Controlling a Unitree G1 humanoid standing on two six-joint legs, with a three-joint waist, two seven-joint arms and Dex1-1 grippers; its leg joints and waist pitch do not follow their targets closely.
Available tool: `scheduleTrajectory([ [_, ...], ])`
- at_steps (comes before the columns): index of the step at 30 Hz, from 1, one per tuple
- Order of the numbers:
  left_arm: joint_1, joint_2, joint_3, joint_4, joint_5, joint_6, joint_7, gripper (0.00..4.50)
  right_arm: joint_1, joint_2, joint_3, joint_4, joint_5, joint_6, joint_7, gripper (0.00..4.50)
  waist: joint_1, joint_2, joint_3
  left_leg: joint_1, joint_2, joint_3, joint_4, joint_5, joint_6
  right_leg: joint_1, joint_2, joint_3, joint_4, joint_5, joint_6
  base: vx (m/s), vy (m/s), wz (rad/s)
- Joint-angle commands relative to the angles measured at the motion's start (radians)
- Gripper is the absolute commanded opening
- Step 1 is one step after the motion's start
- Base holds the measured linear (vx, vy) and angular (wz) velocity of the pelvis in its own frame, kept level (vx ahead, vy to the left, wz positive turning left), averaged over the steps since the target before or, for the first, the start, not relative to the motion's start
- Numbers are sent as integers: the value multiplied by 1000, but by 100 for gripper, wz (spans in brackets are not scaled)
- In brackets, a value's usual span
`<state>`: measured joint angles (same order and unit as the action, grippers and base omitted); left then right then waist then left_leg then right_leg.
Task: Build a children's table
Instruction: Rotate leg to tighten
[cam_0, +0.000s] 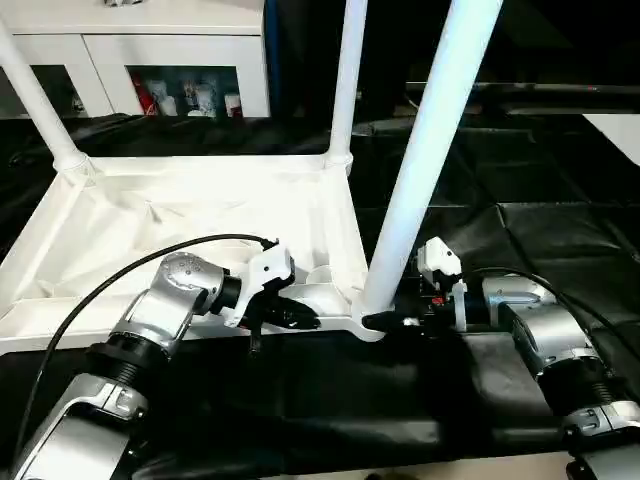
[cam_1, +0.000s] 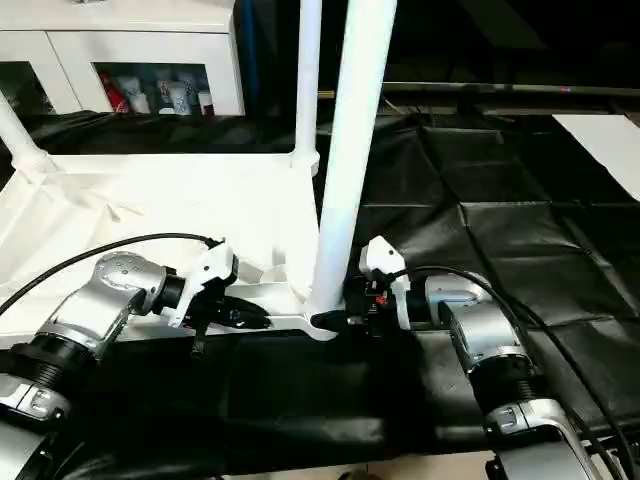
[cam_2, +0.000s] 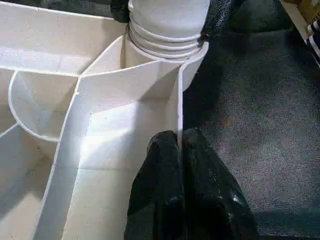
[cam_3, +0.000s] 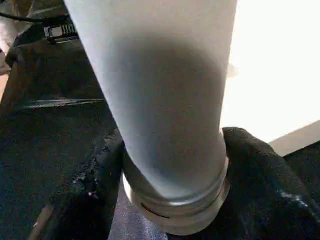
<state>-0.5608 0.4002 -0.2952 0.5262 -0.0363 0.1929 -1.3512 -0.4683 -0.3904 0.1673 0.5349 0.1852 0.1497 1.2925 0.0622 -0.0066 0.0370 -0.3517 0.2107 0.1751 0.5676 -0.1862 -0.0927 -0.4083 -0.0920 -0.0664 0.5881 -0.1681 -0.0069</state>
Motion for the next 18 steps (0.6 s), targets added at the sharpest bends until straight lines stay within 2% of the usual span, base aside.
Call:
scheduleTrajectory([
  [1,-14,-19,-14,0,-12,2,-16,0,20,14,4,-27,11,15,-4,272,4,4,-57,1,18,9,-59,-196,65,59,-37,33,-52,-125,-271,0,0,0],
  [2,-16,-40,-11,15,4,-4,35,0,43,37,0,-31,8,21,-44,272,4,0,-57,0,18,9,-59,-194,65,60,-37,33,-52,-132,-269,0,0,0],
  [5,-23,-66,-4,36,25,-6,114,0,59,63,-8,-26,0,20,-104,270,2,2,-53,1,18,7,-62,-217,56,56,-39,34,-58,-177,-255,0,0,0],
  [6,-23,-67,-3,37,26,-6,117,0,59,64,-9,-26,0,20,-107,270,0,0,-48,1,16,6,-66,-255,45,54,-39,33,-66,-254,-234,0,0,0],
  [7,-29,-82,2,49,31,-8,156,0,60,79,-15,-14,-10,9,-153,269,0,0,-48,4,15,6,-66,-274,40,53,-40,33,-70,-296,-223,0,0,0],
  [8,-36,-98,8,62,38,-8,198,0,55,101,-27,11,-22,11,-222,269,-2,-8,-44,6,13,4,-67,-300,30,45,-44,36,-81,-394,-188,0,0,0],
  [9,-38,-103,9,66,41,-9,212,0,53,108,-30,19,-25,10,-243,269,-2,-8,-44,6,13,4,-67,-300,30,45,-44,36,-81,-394,-188,0,0,0],
  [10,-51,-134,18,90,56,-9,290,0,42,148,-48,66,-47,5,-362,269,-2,-12,-45,8,14,0,-68,-304,18,42,-47,36,-83,-445,-166,0,0,0],
  [11,-58,-149,21,101,63,-9,327,0,36,168,-58,88,-57,5,-421,269,-6,-10,-42,9,13,-1,-69,-314,10,37,-46,35,-89,-472,-153,0,0,0],
  [12,-67,-173,24,115,76,-9,380,0,26,200,-73,121,-72,8,-518,269,-11,-16,-41,4,10,-4,-71,-325,2,40,-46,31,-91,-516,-130,0,0,0],
  [13,-81,-217,27,139,95,-1,465,0,4,259,-103,175,-88,23,-685,269,-14,-17,-40,6,8,-7,-71,-337,-4,37,-46,28,-98,-561,-106,0,0,0],
  [14,-83,-225,27,142,98,0,478,0,-1,269,-108,185,-91,22,-711,268,-18,-19,-41,9,8,-7,-71,-343,-8,33,-46,28,-100,-574,-100,0,0,0],
  [16,-93,-289,20,157,116,9,563,0,-42,352,-136,243,-96,11,-882,268,-26,-13,-38,10,6,-12,-72,-374,-13,30,-47,23,-108,-616,-80,0,0,0],
  [17,-93,-289,20,157,116,9,563,0,-42,352,-136,243,-96,11,-882,268,-33,-14,-40,9,6,-14,-73,-385,-14,30,-47,20,-111,-617,-73,0,0,0],
  [18,-93,-305,16,157,119,12,575,0,-53,372,-143,255,-93,8,-914,268,-33,-14,-43,6,5,-15,-75,-381,-6,36,-46,18,-112,-596,-71,0,0,0],
])
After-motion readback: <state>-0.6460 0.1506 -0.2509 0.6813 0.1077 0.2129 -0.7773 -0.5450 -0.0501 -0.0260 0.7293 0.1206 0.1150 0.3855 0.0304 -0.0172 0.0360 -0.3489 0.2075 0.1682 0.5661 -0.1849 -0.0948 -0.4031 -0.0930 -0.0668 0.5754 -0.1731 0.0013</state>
